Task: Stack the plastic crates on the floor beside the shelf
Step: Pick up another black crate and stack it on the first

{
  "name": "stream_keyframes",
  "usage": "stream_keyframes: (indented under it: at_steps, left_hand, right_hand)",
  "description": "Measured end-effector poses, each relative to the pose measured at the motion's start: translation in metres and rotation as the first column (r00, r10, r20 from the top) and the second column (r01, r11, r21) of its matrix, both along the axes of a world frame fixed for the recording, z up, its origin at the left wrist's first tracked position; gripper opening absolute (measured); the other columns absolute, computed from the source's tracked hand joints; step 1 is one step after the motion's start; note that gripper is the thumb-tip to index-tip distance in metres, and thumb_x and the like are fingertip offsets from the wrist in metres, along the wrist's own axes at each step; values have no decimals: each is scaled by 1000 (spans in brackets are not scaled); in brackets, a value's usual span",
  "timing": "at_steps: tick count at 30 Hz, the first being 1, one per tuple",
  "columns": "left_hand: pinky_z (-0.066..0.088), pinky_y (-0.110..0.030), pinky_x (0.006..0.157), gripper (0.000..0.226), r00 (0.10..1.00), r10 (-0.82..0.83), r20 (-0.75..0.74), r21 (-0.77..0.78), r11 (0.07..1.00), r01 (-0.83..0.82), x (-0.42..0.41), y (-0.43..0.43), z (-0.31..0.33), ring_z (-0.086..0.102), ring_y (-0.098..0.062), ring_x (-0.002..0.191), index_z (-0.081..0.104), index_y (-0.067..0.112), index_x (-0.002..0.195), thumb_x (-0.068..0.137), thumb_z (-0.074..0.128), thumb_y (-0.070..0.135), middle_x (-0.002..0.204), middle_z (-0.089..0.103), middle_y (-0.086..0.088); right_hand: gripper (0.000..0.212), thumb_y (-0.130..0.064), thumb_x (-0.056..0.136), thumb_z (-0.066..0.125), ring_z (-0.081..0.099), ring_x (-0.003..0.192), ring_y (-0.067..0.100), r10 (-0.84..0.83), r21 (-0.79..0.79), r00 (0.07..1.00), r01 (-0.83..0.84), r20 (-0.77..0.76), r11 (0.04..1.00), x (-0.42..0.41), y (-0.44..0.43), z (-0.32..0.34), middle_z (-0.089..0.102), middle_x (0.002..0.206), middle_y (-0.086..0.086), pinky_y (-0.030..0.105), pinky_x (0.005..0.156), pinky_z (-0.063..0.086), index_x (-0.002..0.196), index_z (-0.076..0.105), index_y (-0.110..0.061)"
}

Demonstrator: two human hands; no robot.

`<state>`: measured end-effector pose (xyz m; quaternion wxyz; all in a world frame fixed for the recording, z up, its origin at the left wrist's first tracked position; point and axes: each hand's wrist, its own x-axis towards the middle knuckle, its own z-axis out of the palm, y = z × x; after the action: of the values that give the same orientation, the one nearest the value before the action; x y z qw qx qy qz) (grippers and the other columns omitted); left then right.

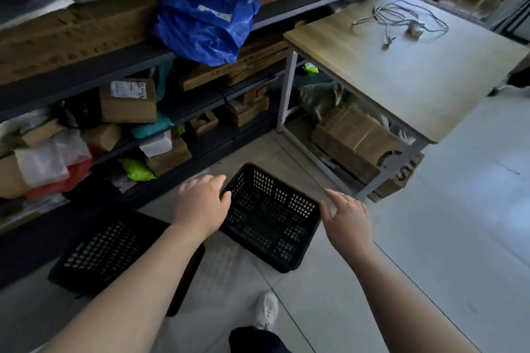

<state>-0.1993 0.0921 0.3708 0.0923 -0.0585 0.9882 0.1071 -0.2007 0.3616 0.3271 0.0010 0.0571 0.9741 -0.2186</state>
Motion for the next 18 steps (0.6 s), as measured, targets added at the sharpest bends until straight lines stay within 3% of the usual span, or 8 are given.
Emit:
stream_keyframes:
  at_steps: [18]
  left_hand:
    - [32,-40,106,47,969,-178,172,39,984,173,-195,-12,-110,46,-26,127,42,20,140,96,40,36,141,50,-4]
  right_hand:
    - [37,-32,92,51,51,121,26,-239,8,946,243,220,970,-128,-7,-106,62,128,4,42,108,30,126,59,-19]
